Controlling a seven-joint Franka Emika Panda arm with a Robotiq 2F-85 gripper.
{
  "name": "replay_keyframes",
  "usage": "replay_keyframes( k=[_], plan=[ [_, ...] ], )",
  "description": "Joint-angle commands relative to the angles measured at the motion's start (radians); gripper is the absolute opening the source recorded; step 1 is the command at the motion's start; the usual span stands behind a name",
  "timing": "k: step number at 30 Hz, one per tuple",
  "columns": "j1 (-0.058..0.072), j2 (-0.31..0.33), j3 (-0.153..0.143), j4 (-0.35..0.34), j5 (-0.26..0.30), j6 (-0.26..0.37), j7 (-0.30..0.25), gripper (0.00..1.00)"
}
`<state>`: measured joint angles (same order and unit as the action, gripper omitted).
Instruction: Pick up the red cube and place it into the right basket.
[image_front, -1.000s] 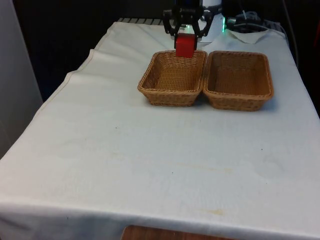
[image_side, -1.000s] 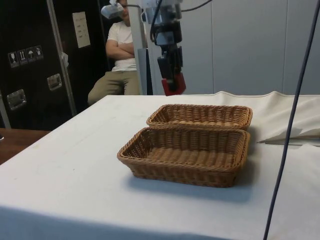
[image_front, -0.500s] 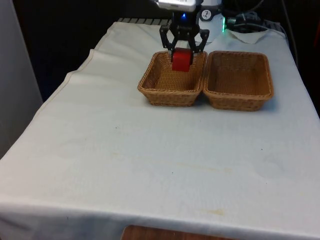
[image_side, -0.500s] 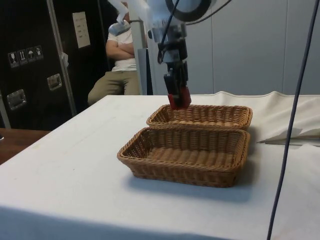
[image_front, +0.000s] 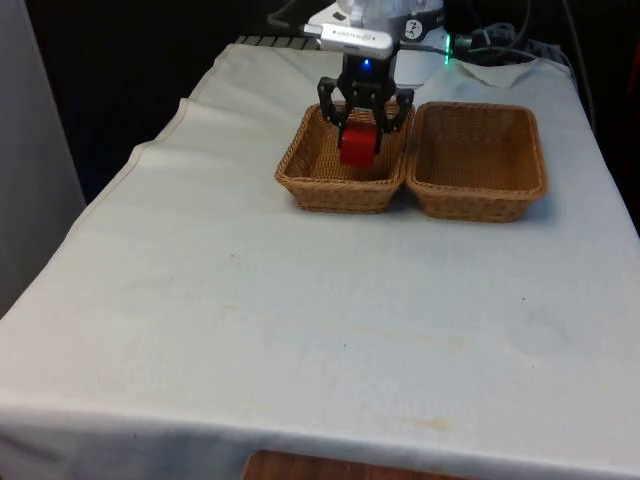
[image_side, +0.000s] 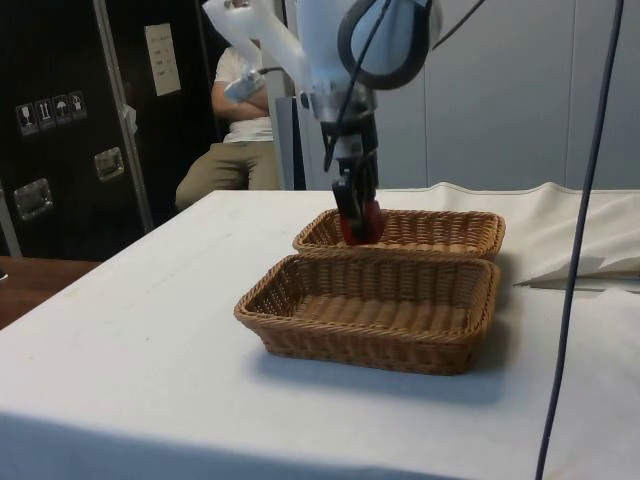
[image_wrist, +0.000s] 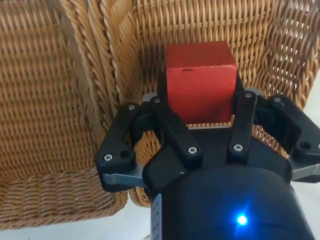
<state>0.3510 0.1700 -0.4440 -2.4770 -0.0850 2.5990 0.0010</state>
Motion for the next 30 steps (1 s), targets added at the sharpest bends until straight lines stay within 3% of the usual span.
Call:
replay_keyframes(
  k=[1, 15, 16, 19, 24, 30],
  plan=[
    [0.0, 0.005, 0.001, -0.004, 0.002, 0.019, 0.003, 0.03],
    [-0.001, 0.038, 0.001, -0.007, 0.001, 0.049, 0.008, 0.04],
    [-0.001, 0.038, 0.001, -0.006, 0.002, 0.049, 0.008, 0.08],
    [-0.001, 0.038, 0.001, -0.006, 0.002, 0.048, 0.008, 0.48],
    [-0.002, 0.039, 0.001, -0.006, 0.003, 0.048, 0.008, 0.96],
    [-0.002, 0.039, 0.001, -0.005, 0.003, 0.047, 0.008, 1.0]
  ],
)
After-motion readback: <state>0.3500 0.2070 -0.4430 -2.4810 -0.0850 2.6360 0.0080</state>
